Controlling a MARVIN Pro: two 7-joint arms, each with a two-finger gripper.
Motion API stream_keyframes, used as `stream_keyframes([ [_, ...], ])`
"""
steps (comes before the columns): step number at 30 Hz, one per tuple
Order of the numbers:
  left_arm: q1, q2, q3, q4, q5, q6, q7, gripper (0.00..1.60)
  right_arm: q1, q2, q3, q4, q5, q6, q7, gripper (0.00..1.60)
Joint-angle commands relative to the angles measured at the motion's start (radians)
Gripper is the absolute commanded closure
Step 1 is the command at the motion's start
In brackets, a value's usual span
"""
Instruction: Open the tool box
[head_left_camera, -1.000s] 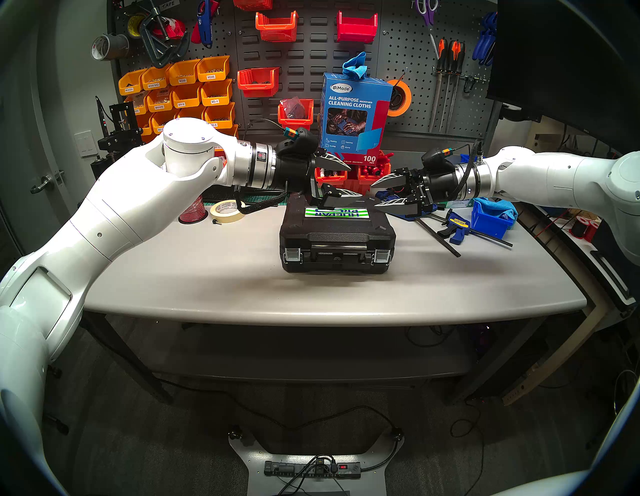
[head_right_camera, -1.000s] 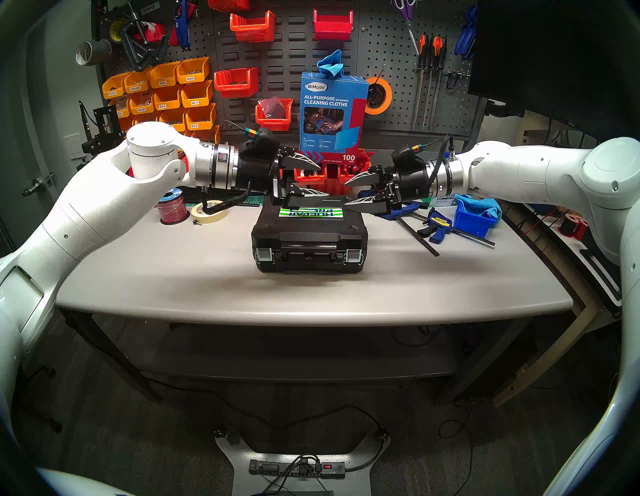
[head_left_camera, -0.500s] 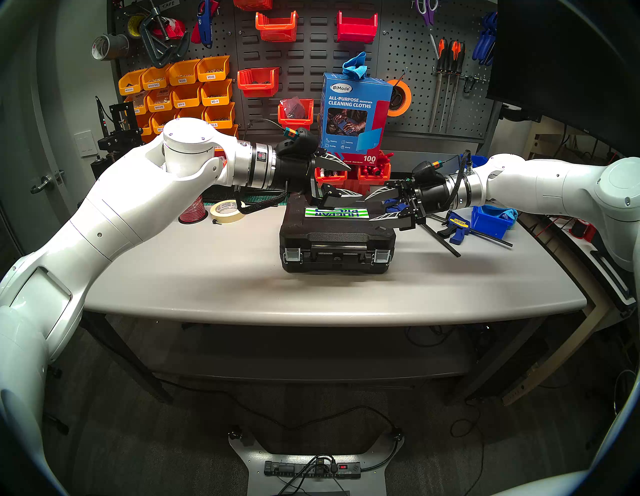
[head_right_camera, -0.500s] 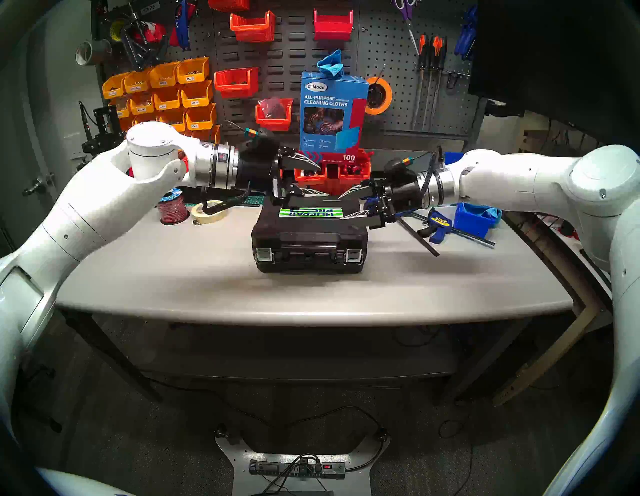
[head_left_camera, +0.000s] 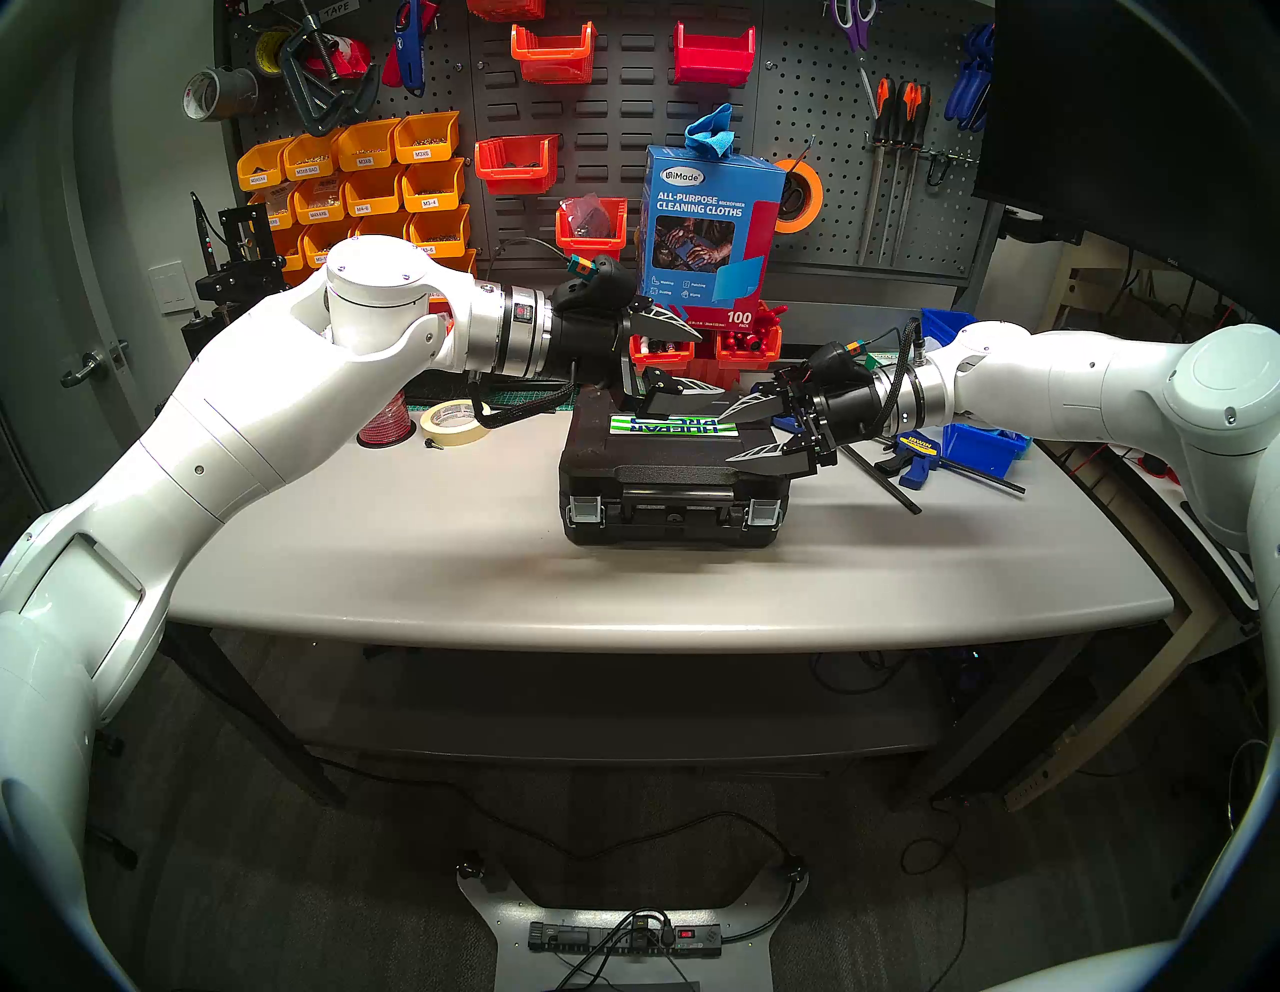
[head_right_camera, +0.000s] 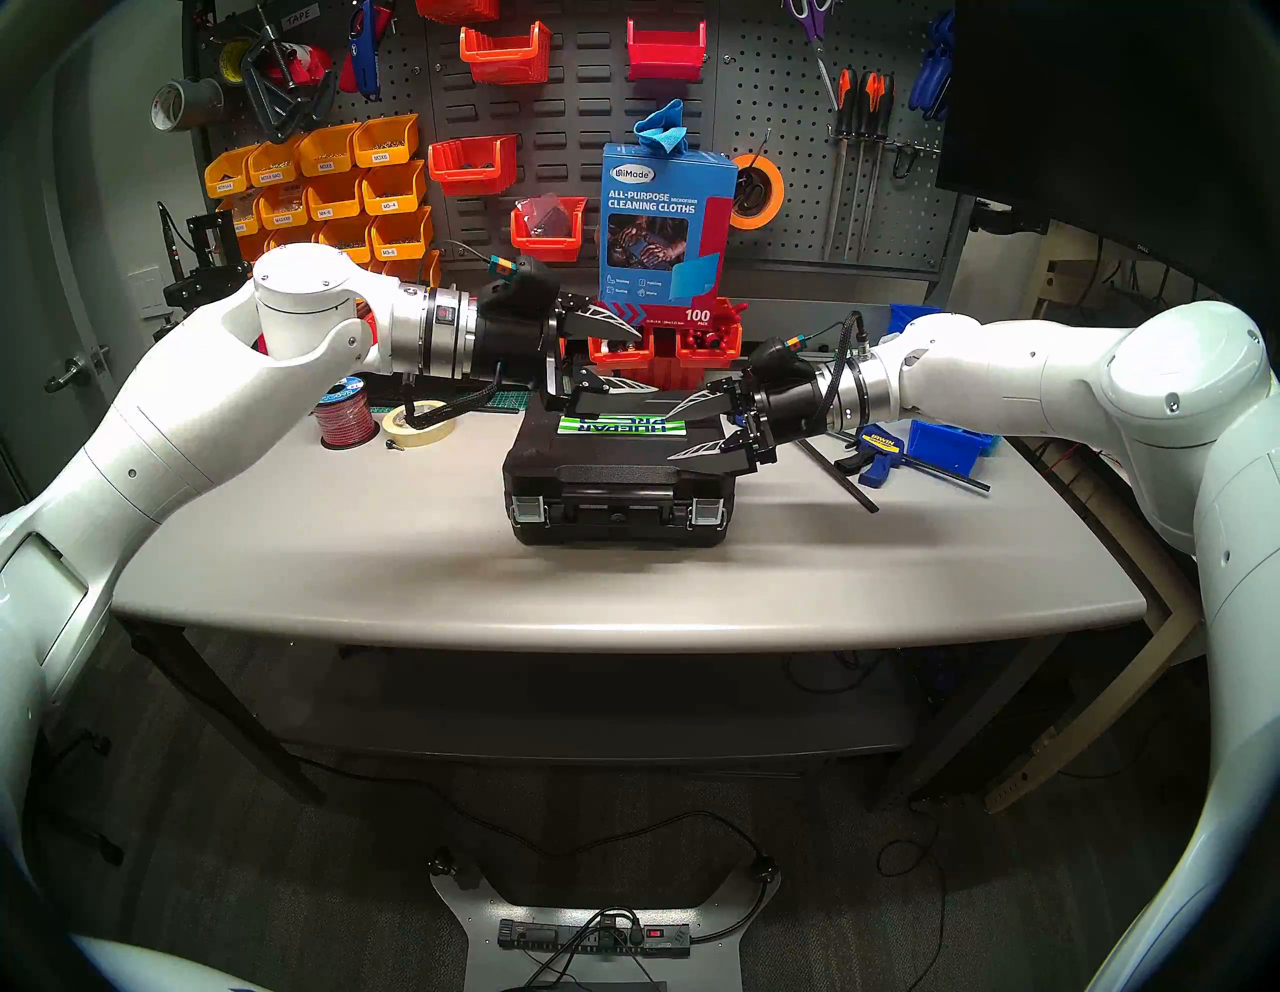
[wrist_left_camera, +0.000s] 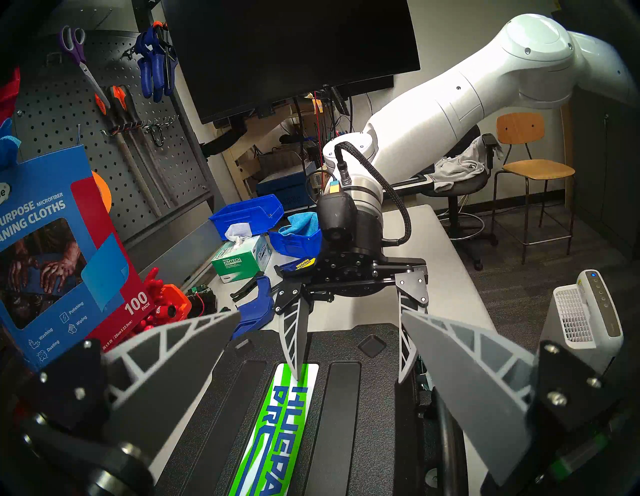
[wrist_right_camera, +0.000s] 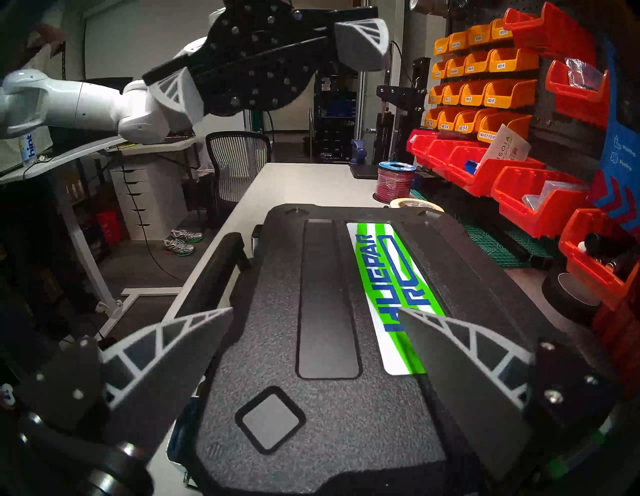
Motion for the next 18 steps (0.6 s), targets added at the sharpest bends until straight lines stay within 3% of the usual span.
stream_keyframes([
  [1, -0.014, 0.001, -0.011, 0.000, -0.002, 0.001, 0.001, 0.00, -0.007, -0.010, 0.012, 0.023, 0.010, 0.013, 0.033, 0.00],
  [18, -0.014, 0.001, -0.011, 0.000, -0.002, 0.001, 0.001, 0.00, -0.076, -0.054, 0.029, 0.138, 0.042, 0.060, 0.046, 0.00],
])
